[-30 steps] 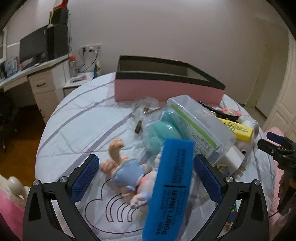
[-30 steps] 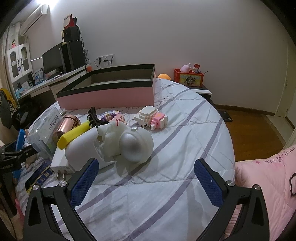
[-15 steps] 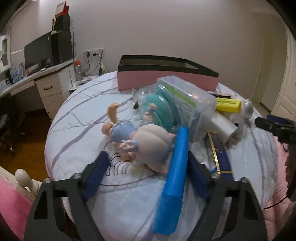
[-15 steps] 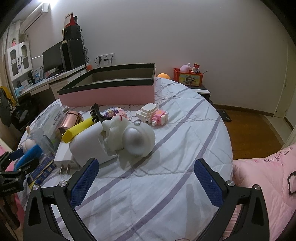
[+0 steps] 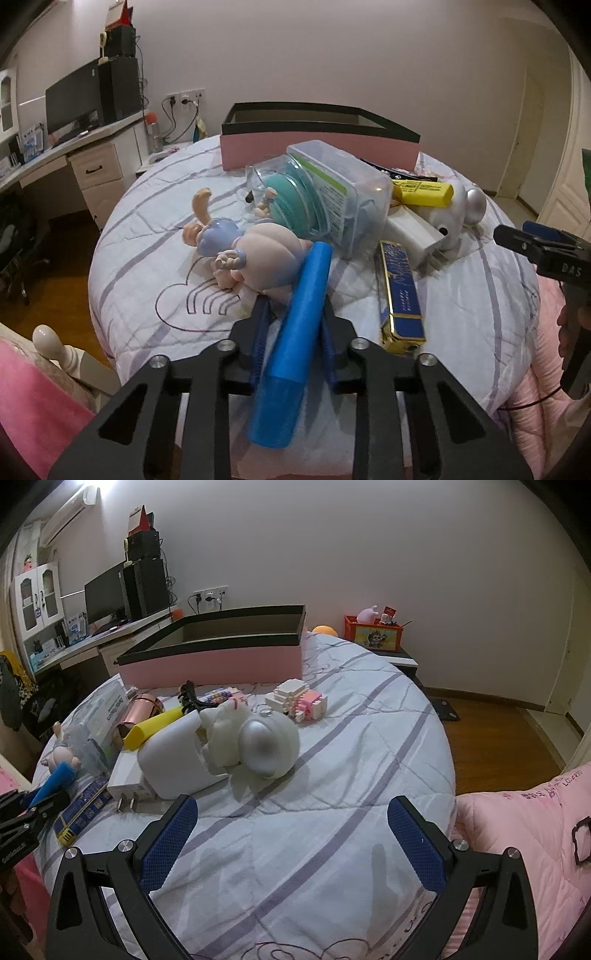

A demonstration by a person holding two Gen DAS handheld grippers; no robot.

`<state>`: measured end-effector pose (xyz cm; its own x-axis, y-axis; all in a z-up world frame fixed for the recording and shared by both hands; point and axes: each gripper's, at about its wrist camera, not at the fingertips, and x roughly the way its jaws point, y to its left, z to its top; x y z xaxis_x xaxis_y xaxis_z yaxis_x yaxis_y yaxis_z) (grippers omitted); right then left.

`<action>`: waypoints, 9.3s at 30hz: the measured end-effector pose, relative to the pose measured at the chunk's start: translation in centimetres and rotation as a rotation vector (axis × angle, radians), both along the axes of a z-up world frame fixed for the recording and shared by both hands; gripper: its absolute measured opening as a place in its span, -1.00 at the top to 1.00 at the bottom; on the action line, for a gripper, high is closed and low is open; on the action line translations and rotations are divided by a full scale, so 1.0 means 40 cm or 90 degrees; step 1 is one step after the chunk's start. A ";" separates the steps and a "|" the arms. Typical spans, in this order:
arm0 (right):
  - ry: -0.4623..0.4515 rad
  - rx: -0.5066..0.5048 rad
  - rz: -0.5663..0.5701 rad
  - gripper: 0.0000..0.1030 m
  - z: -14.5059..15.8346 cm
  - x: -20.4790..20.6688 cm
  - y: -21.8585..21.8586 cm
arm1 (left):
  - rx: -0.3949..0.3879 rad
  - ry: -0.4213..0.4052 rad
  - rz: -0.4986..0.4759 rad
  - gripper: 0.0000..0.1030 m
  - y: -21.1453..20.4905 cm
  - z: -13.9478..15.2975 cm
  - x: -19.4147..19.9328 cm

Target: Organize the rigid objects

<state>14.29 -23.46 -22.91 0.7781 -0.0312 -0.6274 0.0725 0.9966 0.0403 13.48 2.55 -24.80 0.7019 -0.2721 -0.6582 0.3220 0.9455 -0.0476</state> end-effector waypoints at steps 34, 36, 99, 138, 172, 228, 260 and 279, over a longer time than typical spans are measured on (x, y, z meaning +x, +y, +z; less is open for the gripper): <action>0.005 0.048 0.121 0.12 0.008 0.109 0.012 | -0.060 -0.040 -0.004 0.72 -0.055 0.088 0.088; -0.019 0.049 0.113 0.12 0.022 0.097 0.009 | -0.060 -0.044 -0.006 0.72 -0.057 0.101 0.097; -0.135 0.028 0.102 -0.60 0.276 0.358 0.031 | -0.067 -0.135 0.066 -0.95 -0.054 0.350 0.434; 0.030 0.038 0.113 -0.62 -0.021 0.113 0.138 | -0.008 0.011 0.099 -1.00 0.081 0.034 0.134; -0.008 0.032 0.134 -0.02 0.030 0.112 0.066 | -0.030 -0.001 0.046 -0.58 0.029 0.097 0.163; -0.036 0.017 0.164 -0.58 0.263 0.571 0.044 | 0.029 -0.065 -0.002 -0.99 -0.161 0.328 0.662; -0.255 -0.019 0.055 -1.00 0.324 -0.130 0.062 | -0.039 -0.268 0.077 -1.00 -0.019 0.389 -0.080; -0.097 -0.013 0.027 -1.00 0.122 0.007 0.007 | 0.018 -0.084 0.071 -1.00 -0.053 0.154 0.083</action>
